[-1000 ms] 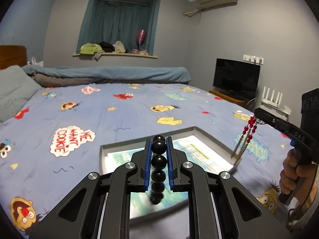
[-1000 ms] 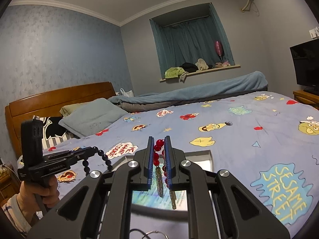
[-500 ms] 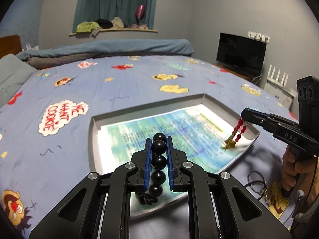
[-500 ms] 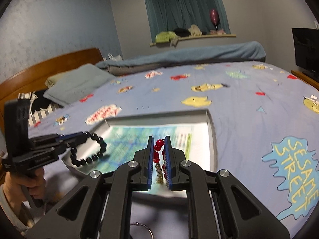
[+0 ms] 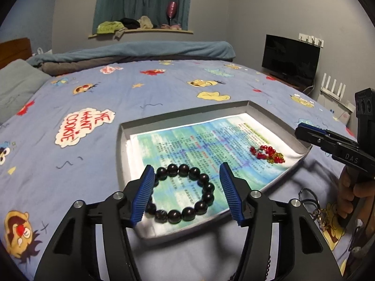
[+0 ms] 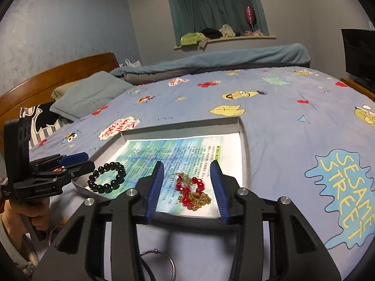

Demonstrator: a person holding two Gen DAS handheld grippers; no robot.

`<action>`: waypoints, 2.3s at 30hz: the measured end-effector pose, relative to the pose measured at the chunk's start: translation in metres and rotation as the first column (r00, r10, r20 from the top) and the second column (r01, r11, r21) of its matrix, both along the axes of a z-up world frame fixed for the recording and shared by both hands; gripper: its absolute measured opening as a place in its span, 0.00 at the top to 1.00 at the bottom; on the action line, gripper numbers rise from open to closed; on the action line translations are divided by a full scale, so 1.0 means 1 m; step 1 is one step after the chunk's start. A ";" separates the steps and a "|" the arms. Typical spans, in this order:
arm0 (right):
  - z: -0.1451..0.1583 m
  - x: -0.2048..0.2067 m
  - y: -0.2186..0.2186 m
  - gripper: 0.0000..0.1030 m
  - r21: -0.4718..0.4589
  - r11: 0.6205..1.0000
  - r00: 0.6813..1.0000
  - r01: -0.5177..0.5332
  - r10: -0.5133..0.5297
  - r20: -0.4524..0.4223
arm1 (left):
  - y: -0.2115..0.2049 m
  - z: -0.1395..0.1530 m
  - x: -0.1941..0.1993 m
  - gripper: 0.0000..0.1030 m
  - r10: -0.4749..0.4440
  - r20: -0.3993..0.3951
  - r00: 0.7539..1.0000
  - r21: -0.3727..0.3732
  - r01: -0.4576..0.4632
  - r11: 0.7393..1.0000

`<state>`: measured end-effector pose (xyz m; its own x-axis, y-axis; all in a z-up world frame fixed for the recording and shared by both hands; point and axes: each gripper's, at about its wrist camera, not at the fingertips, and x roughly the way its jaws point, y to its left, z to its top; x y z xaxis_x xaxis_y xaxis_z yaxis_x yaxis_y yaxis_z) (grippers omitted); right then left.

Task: Organize jewelry
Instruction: 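Withdraw the left tool and grasp the gold ring brooch with the right tool, then grasp the black hair tie with the left tool while the right tool carries the gold brooch to the box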

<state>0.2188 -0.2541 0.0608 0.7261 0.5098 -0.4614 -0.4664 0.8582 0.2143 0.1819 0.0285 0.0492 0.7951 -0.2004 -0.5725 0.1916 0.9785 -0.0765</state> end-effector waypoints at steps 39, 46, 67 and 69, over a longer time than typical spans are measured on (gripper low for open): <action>-0.051 -0.109 0.008 0.47 -0.231 0.961 0.988 -0.151 0.137 -0.076 | -0.018 -0.015 -0.073 0.25 -0.109 0.003 0.994 -0.035 0.109 0.993; -0.049 -0.112 0.008 0.60 -0.246 0.958 0.989 -0.149 0.138 -0.061 | -0.038 -0.017 -0.072 0.25 -0.155 -0.001 0.988 -0.021 0.155 0.988; -0.031 -0.106 -0.042 0.60 -0.150 0.988 0.999 -0.031 0.029 -0.017 | -0.125 -0.039 -0.041 0.57 -0.242 -0.119 0.963 0.041 0.248 0.968; -0.030 -0.106 -0.043 0.60 -0.147 0.989 0.999 -0.030 0.029 -0.014 | -0.124 -0.038 -0.042 0.73 -0.245 -0.118 0.962 0.037 0.250 0.967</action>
<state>0.1126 -0.2975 0.0311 0.7059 0.4571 -0.5412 -0.4902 0.8667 0.0927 0.1398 -0.0954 0.0108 0.6549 -0.3508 -0.6694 0.4214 0.9048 -0.0619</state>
